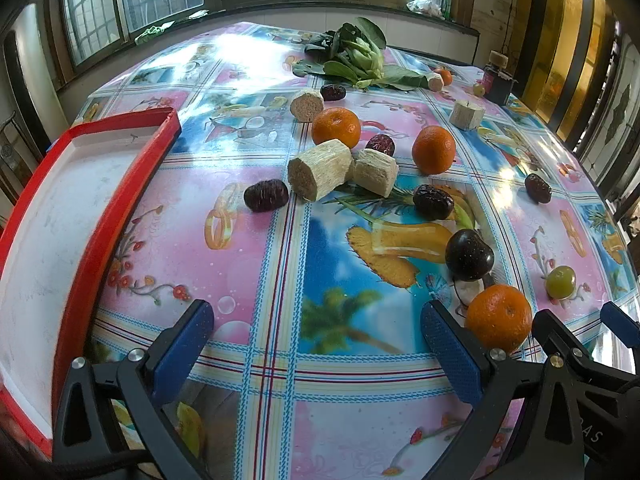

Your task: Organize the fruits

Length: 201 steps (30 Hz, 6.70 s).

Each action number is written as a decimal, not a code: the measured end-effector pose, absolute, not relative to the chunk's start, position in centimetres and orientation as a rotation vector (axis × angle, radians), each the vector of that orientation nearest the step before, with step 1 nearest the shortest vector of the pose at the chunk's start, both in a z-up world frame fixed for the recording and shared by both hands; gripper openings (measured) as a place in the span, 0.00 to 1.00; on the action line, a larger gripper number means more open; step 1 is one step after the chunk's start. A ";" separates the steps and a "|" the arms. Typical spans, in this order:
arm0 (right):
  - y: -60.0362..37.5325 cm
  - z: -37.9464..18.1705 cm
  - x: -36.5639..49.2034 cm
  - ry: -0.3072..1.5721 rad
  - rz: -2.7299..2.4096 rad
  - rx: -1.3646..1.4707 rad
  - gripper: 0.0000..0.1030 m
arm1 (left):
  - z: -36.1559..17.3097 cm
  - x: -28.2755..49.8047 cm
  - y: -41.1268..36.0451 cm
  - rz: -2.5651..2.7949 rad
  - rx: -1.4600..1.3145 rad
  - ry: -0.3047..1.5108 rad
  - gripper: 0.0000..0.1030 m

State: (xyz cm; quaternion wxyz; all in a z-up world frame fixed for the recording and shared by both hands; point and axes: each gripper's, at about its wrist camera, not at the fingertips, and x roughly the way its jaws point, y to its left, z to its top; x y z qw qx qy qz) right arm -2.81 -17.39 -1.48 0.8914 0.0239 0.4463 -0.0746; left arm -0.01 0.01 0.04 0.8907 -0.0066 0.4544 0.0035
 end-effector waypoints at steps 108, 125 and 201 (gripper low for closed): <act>-12.0 1.5 -3.7 0.945 0.167 0.039 0.79 | 4.2 4.6 5.3 -0.461 0.033 1.056 0.79; -10.6 -0.4 -2.1 0.994 0.168 0.023 0.68 | 2.1 6.0 4.2 -0.486 0.050 1.092 0.63; -9.9 3.5 -4.0 0.898 0.178 0.057 0.36 | 9.1 -0.1 6.0 -0.111 0.078 0.937 0.16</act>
